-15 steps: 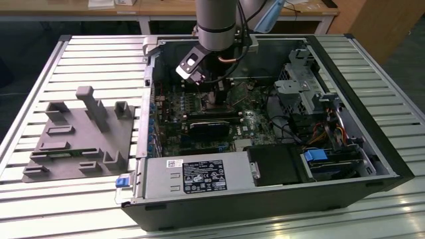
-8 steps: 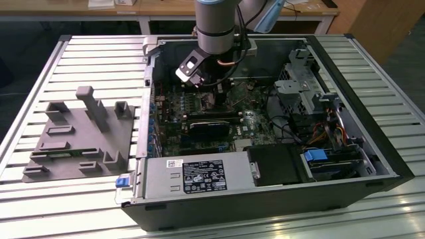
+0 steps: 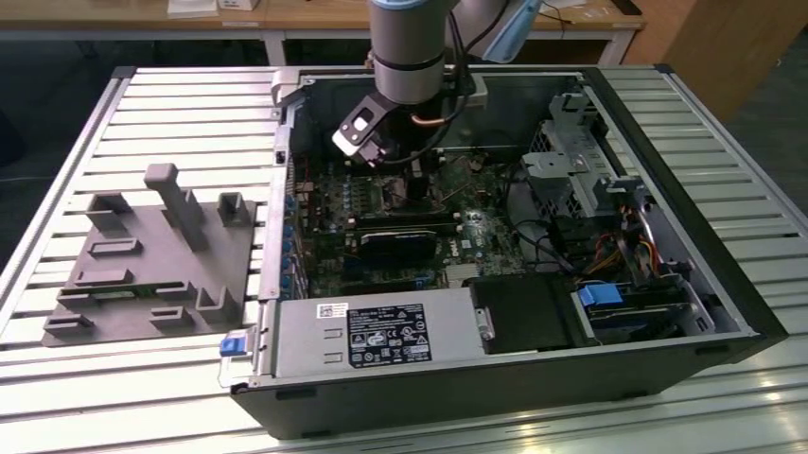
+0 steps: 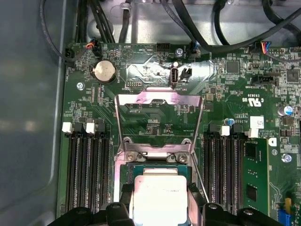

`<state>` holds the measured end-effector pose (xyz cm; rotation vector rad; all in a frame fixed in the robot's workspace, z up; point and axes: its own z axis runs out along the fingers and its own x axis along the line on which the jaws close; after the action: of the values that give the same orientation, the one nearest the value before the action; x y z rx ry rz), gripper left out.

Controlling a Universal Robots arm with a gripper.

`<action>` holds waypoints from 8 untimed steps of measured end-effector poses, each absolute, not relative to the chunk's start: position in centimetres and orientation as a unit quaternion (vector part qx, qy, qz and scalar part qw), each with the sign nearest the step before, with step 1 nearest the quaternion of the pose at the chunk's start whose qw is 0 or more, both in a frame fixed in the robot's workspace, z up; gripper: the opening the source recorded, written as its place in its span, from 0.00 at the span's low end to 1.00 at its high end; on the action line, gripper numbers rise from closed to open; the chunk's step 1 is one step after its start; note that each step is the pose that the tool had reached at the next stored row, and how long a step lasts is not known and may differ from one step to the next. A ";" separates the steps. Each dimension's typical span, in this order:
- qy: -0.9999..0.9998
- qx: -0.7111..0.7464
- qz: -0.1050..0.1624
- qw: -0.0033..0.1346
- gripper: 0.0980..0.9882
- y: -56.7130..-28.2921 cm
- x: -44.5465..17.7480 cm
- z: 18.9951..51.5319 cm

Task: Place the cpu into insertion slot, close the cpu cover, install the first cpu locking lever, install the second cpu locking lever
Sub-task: 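Place the cpu into insertion slot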

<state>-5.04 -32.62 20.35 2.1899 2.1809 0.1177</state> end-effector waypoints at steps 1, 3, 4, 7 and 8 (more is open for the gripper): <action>0.703 0.710 0.038 0.024 0.49 -32.6 -5.1 20.3; 0.701 0.712 0.038 0.025 0.49 -32.5 -5.1 20.2; 0.700 0.713 0.038 0.025 0.49 -32.5 -5.1 20.1; 0.699 0.714 0.038 0.025 0.49 -32.3 -5.1 19.9; 0.699 0.714 0.038 0.025 0.49 -32.2 -5.1 19.8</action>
<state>-5.14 -32.24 19.83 2.2081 2.1615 0.1168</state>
